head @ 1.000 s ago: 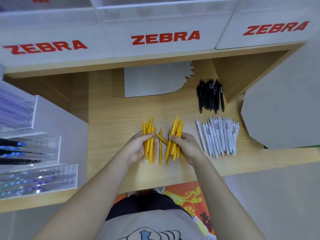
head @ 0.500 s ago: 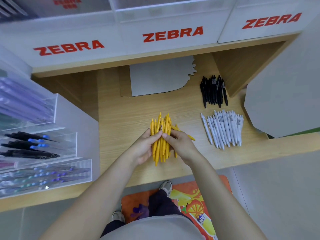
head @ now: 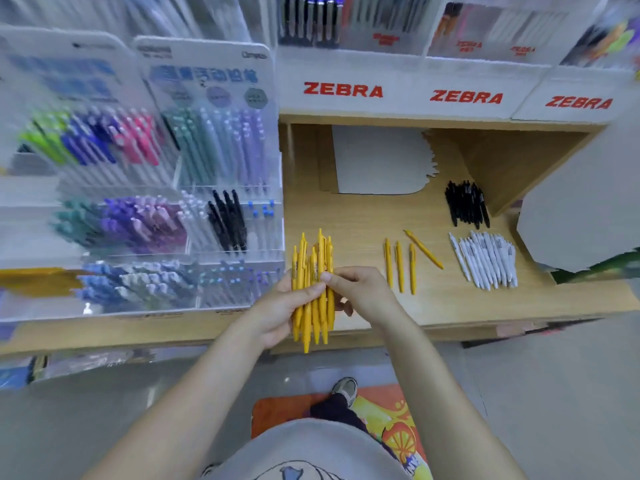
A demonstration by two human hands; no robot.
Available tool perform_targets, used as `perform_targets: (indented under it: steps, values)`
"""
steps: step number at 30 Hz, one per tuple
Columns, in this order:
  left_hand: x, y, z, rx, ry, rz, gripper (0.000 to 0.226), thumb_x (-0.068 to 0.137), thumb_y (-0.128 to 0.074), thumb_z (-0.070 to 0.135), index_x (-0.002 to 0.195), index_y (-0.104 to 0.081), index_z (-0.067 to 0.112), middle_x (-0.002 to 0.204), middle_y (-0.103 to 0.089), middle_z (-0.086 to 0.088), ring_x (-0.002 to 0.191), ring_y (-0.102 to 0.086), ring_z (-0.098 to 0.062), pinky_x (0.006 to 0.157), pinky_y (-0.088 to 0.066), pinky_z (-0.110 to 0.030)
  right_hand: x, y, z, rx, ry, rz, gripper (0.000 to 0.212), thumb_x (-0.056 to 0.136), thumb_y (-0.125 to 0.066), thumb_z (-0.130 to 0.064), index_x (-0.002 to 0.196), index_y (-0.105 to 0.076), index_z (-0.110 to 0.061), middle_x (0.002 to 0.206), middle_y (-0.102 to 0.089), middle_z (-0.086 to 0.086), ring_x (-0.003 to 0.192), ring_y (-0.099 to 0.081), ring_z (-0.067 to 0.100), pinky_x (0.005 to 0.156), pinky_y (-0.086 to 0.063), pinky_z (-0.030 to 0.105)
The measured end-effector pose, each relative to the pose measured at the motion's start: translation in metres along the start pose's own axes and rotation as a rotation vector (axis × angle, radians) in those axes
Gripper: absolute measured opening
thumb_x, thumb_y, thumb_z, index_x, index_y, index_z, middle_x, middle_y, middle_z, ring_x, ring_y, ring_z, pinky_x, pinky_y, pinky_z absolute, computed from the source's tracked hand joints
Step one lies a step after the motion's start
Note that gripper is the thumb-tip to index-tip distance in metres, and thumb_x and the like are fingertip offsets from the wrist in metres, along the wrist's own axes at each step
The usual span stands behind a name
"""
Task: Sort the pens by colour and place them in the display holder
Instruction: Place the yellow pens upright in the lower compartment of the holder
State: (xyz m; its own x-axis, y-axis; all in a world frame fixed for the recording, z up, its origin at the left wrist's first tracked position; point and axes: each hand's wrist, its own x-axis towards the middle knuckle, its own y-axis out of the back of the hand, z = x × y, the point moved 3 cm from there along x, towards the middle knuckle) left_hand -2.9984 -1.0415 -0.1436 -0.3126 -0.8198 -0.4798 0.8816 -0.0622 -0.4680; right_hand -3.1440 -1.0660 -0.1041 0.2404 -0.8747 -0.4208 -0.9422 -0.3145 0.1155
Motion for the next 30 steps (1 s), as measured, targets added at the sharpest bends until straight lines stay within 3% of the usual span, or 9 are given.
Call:
perform_targets:
  steps: [2,5,9,12,16,21,23,25,30]
  values:
    - [-0.041,0.035,0.003,0.022,-0.039,0.038,0.062,0.068,-0.084,0.023,0.123,-0.058,0.014,0.100,-0.074,-0.012,0.097,-0.072,-0.032,0.075,-0.057,-0.044,-0.015,-0.050,-0.007,-0.032,-0.005,-0.013,0.027,0.095,-0.064,-0.018,0.072,-0.066,-0.004,0.051,-0.052,-0.005,0.044,-0.045,0.009,0.040,-0.031,0.018]
    - [-0.105,0.087,0.007,0.021,-0.118,0.144,0.050,0.067,-0.077,0.017,0.113,-0.060,0.014,0.084,-0.074,-0.003,0.078,-0.072,-0.018,0.063,-0.057,-0.035,-0.036,-0.129,-0.018,-0.073,0.006,-0.056,0.033,0.095,-0.063,-0.014,0.062,-0.059,-0.010,0.043,-0.044,-0.007,0.037,-0.037,0.005,0.039,-0.030,0.016]
    - [-0.176,0.145,0.014,-0.043,-0.189,0.237,0.038,0.078,-0.074,0.010,0.114,-0.062,0.004,0.079,-0.070,-0.010,0.062,-0.068,-0.020,0.051,-0.056,-0.033,-0.059,-0.216,-0.035,-0.057,0.066,-0.039,0.026,0.098,-0.057,-0.012,0.073,-0.064,-0.007,0.044,-0.052,-0.008,0.039,-0.046,0.002,0.044,-0.040,0.017]
    - [-0.212,0.180,0.019,-0.075,-0.212,0.304,0.015,0.087,-0.066,0.002,0.102,-0.063,0.002,0.078,-0.070,-0.012,0.056,-0.067,-0.019,0.050,-0.055,-0.029,-0.068,-0.258,-0.046,-0.028,0.130,0.032,0.017,0.097,-0.059,-0.011,0.091,-0.065,0.003,0.058,-0.057,0.005,0.051,-0.049,0.017,0.048,-0.040,0.024]
    - [-0.243,0.215,0.030,-0.151,-0.223,0.336,0.029,0.078,-0.074,0.010,0.102,-0.062,-0.001,0.071,-0.069,-0.011,0.056,-0.066,-0.020,0.056,-0.057,-0.032,-0.070,-0.288,-0.063,0.041,0.182,-0.034,0.016,0.096,-0.060,-0.012,0.110,-0.056,-0.007,0.070,-0.062,0.016,0.058,-0.053,0.026,0.053,-0.044,0.031]
    - [-0.252,0.247,0.052,-0.142,-0.288,0.335,0.047,0.068,-0.085,0.014,0.107,-0.064,0.000,0.083,-0.073,-0.012,0.069,-0.070,-0.023,0.058,-0.056,-0.031,-0.047,-0.331,-0.075,0.152,0.112,-0.202,0.016,0.101,-0.051,-0.019,0.097,-0.057,-0.004,0.070,-0.062,0.018,0.055,-0.061,0.025,0.049,-0.049,0.030]
    - [-0.250,0.262,0.063,-0.116,-0.294,0.333,0.048,0.069,-0.085,0.013,0.112,-0.064,0.004,0.093,-0.074,-0.016,0.076,-0.072,-0.030,0.065,-0.058,-0.035,-0.031,-0.347,-0.080,0.134,0.124,-0.219,0.019,0.101,-0.050,-0.015,0.098,-0.059,0.003,0.064,-0.064,0.014,0.050,-0.060,0.020,0.048,-0.049,0.025]
    - [-0.248,0.277,0.076,-0.077,-0.289,0.363,0.050,0.068,-0.084,0.010,0.113,-0.062,0.005,0.090,-0.075,-0.015,0.072,-0.072,-0.032,0.063,-0.058,-0.035,-0.012,-0.361,-0.083,0.135,0.124,-0.246,0.022,0.099,-0.053,-0.011,0.104,-0.059,0.010,0.061,-0.063,0.011,0.049,-0.059,0.019,0.048,-0.049,0.024]
    - [-0.239,0.321,0.113,0.064,-0.215,0.460,0.055,0.069,-0.082,0.010,0.119,-0.059,0.008,0.098,-0.075,-0.018,0.077,-0.073,-0.034,0.056,-0.056,-0.031,0.041,-0.380,-0.097,0.192,0.125,-0.218,0.012,0.099,-0.054,-0.013,0.097,-0.064,-0.007,0.068,-0.065,0.011,0.057,-0.063,0.022,0.051,-0.052,0.029]
